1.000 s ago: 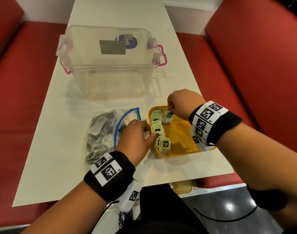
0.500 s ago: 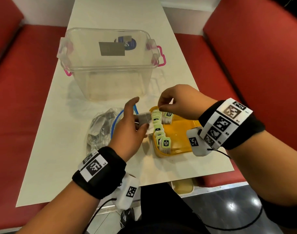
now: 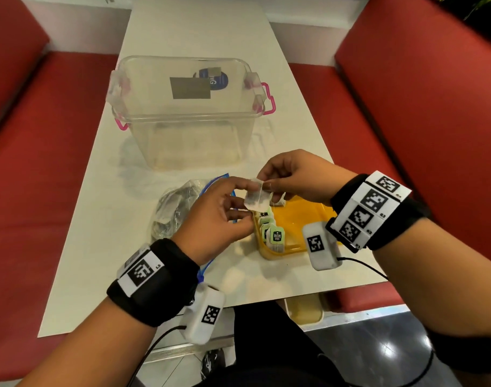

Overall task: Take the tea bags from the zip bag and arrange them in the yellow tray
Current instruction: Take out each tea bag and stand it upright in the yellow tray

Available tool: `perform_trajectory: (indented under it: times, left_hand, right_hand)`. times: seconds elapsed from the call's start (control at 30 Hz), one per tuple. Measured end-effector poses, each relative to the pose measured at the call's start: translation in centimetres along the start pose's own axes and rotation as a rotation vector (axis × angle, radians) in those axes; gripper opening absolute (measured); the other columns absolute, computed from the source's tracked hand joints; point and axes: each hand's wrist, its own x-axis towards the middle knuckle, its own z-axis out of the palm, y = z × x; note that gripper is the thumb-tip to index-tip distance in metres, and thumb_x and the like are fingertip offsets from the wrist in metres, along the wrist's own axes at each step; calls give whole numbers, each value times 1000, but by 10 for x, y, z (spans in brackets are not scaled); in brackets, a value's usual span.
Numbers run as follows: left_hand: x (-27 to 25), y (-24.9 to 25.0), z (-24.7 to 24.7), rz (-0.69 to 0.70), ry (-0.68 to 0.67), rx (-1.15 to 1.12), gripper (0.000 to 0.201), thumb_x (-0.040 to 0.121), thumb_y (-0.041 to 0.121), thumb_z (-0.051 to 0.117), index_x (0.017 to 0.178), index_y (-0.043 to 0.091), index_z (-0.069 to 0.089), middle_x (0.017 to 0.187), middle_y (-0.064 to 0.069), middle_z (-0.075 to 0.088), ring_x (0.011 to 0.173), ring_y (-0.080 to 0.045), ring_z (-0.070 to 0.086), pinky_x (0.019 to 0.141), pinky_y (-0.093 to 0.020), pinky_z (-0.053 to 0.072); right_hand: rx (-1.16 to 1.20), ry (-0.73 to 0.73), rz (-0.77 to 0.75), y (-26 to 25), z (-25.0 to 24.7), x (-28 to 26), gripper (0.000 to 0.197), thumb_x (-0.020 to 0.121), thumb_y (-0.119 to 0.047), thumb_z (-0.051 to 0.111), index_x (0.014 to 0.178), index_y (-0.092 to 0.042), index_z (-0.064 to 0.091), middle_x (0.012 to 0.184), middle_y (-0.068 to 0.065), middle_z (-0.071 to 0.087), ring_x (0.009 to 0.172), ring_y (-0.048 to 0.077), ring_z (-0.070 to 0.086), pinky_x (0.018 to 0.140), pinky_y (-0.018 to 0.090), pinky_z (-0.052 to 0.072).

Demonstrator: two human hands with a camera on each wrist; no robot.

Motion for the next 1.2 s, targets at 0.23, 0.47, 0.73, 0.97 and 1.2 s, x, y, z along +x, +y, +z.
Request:
perform_trajectory:
  times: [0.23, 0.47, 0.73, 0.97, 1.2]
  left_hand:
    - [10, -4, -5, 166, 169, 340, 5, 81, 18, 75, 84, 21, 72, 103, 8, 61, 75, 0, 61, 64, -9, 44]
    - [25, -8, -9, 207, 194, 599, 9, 88, 20, 67, 85, 29, 65, 88, 14, 57, 78, 0, 58, 62, -5, 35]
    - [32, -13, -5, 78, 127, 467, 11, 86, 25, 69, 98, 24, 68, 91, 12, 67, 86, 0, 63, 71, -22, 52]
    - [33, -23, 2, 27, 168, 404, 7, 87, 17, 69, 92, 22, 70, 80, 9, 68, 74, -12, 64, 71, -23, 52]
    - [31, -45, 13, -170, 157, 485, 17, 83, 24, 74, 89, 14, 62, 78, -6, 68, 71, -24, 69, 72, -45, 57]
  right_hand:
    - [41, -58, 34, 5, -2, -2, 12, 91, -7, 62, 101, -7, 69, 82, 9, 70, 65, 13, 66, 62, 28, 51]
    - [-208, 74, -131, -19, -7, -13, 11, 85, -24, 70, 91, -15, 74, 76, -6, 70, 62, -1, 57, 59, 12, 45]
    - [-115, 104, -100, -11, -19, -14, 5, 87, -9, 66, 90, -13, 68, 77, 10, 73, 71, 22, 70, 70, 33, 58]
    - [-132, 152, -51, 7, -23, -10, 6, 87, -9, 66, 90, -11, 70, 76, 8, 72, 68, 22, 69, 64, 29, 57]
    - [-613, 175, 41, 18, -36, 8, 7, 85, -17, 68, 91, -18, 72, 81, -6, 62, 68, 10, 52, 54, 17, 33]
